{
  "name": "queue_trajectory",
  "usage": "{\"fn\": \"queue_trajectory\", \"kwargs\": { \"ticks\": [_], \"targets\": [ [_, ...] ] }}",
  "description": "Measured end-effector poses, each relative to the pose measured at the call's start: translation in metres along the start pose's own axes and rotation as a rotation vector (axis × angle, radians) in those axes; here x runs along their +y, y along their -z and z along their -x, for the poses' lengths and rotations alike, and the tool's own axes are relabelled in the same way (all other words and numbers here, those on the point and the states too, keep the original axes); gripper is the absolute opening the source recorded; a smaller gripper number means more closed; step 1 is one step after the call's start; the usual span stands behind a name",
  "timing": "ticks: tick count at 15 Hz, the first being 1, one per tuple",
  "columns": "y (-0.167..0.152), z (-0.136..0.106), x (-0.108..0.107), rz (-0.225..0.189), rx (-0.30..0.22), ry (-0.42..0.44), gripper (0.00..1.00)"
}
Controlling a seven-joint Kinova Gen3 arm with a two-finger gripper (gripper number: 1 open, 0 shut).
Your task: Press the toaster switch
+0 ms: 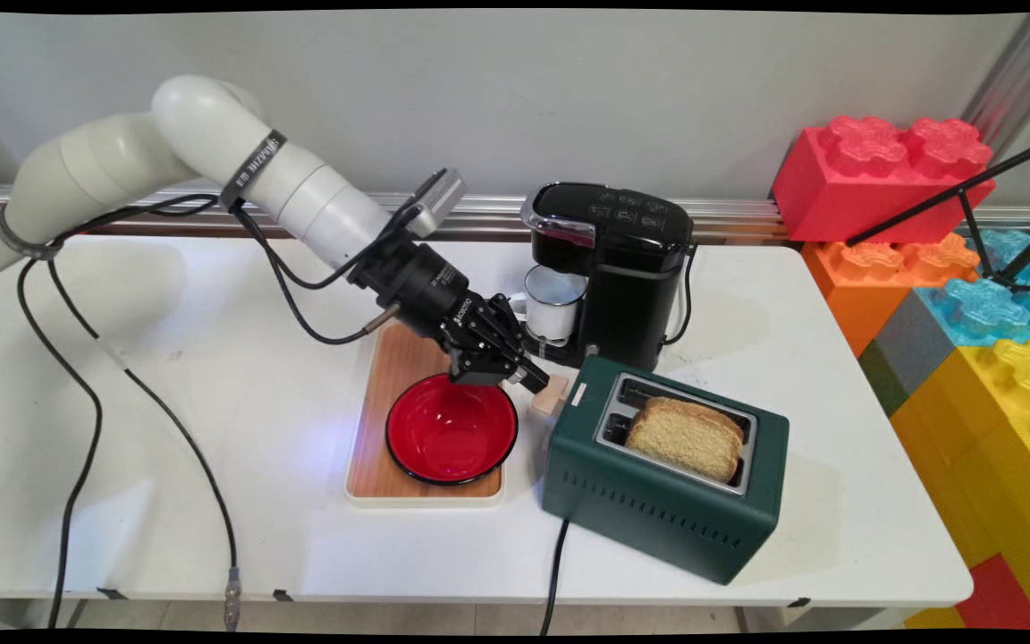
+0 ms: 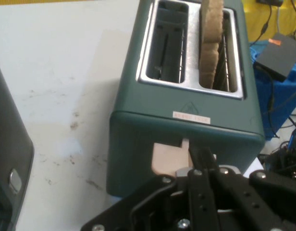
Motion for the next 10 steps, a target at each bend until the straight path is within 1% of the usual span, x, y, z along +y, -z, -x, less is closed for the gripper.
{"fn": "queue_trajectory", "kwargs": {
  "ticks": [4, 10],
  "targets": [
    [-0.006, 0.006, -0.003, -0.008, 0.022, 0.01, 0.0],
    [-0.015, 0.012, -0.005, -0.011, 0.04, 0.017, 0.0]
  ]
}}
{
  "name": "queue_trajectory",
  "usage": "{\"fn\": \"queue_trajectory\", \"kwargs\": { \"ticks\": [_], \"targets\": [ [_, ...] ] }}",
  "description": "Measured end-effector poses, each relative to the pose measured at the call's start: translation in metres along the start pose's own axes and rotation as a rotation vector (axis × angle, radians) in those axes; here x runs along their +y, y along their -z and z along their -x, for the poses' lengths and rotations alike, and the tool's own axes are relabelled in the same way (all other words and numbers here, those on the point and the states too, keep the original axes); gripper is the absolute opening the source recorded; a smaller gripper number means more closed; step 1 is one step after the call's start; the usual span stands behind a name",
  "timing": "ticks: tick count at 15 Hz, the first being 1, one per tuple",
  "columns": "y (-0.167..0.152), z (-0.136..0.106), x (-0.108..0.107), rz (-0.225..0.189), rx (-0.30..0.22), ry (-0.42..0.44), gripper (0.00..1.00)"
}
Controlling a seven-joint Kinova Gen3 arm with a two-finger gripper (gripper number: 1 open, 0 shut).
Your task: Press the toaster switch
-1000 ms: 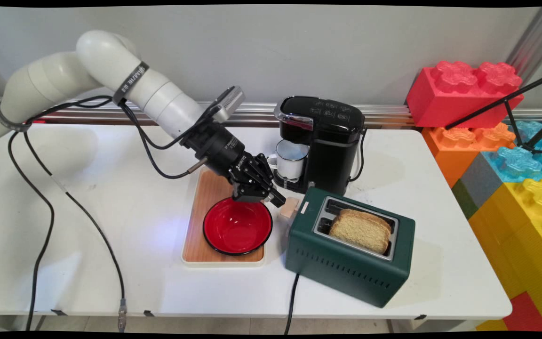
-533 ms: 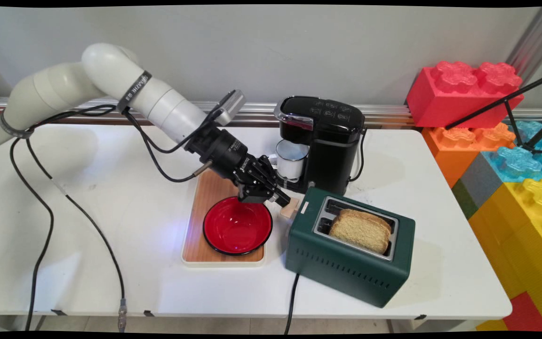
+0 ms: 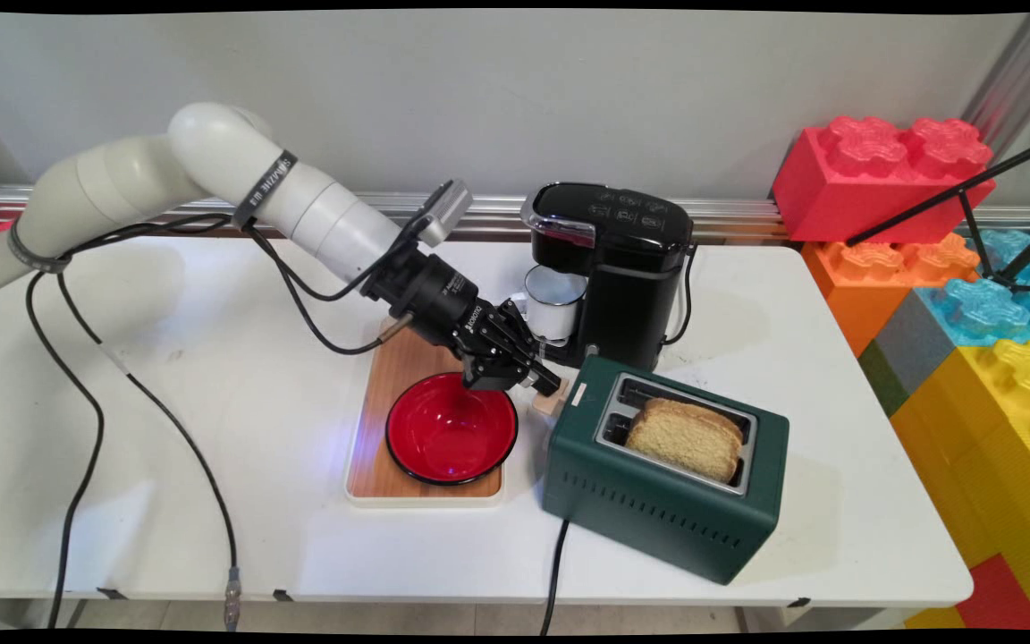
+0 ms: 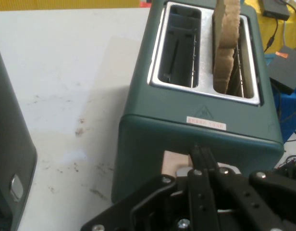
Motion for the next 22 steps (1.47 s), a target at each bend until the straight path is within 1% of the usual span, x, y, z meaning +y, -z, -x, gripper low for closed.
{"fn": "queue_trajectory", "kwargs": {
  "ticks": [8, 17, 22],
  "targets": [
    [-0.012, 0.012, -0.002, -0.008, 0.003, 0.0, 0.0],
    [-0.023, 0.026, -0.003, -0.014, -0.01, 0.004, 0.0],
    [-0.027, 0.03, -0.007, -0.022, -0.019, 0.006, 0.0]
  ]
}}
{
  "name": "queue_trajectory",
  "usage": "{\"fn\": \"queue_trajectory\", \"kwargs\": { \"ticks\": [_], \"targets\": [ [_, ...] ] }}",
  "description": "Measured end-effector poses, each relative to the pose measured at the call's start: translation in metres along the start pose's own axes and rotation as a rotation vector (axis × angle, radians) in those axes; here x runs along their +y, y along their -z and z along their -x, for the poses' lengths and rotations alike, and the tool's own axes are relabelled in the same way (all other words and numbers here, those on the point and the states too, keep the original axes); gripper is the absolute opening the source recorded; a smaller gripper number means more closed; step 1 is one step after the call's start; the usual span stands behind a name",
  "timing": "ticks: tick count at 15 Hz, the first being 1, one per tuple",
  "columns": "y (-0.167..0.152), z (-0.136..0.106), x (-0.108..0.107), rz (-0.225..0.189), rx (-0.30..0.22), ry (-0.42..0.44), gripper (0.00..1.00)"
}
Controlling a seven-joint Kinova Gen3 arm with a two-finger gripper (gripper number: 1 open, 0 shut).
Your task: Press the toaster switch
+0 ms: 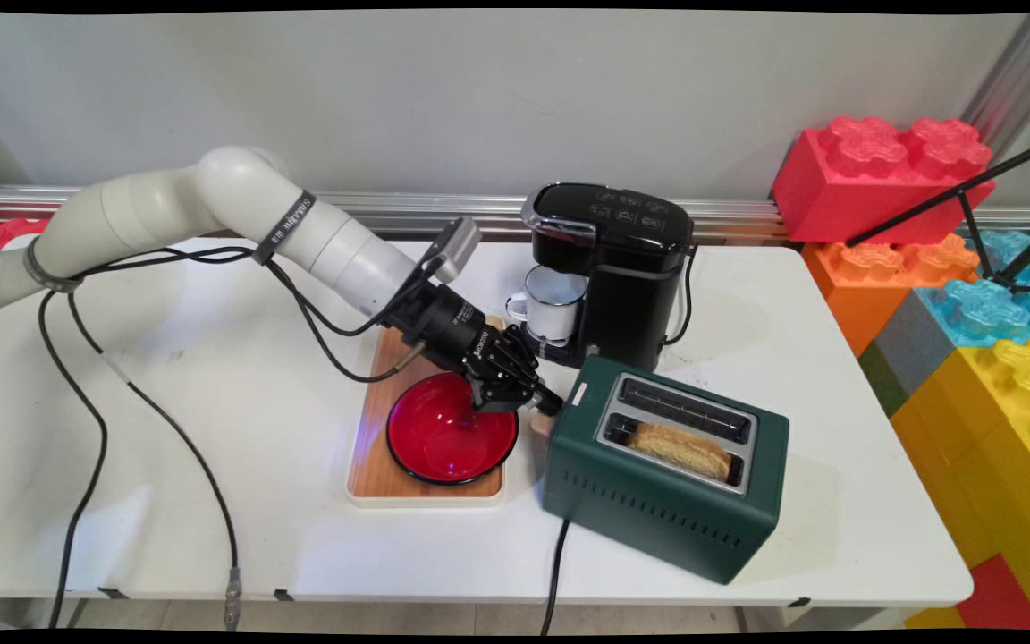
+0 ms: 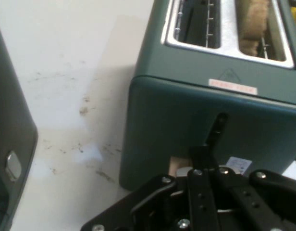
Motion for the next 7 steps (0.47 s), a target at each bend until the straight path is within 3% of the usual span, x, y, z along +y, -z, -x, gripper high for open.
{"fn": "queue_trajectory", "kwargs": {
  "ticks": [7],
  "targets": [
    [-0.0061, 0.0007, -0.0085, -0.02, -0.011, 0.006, 0.0]
  ]
}}
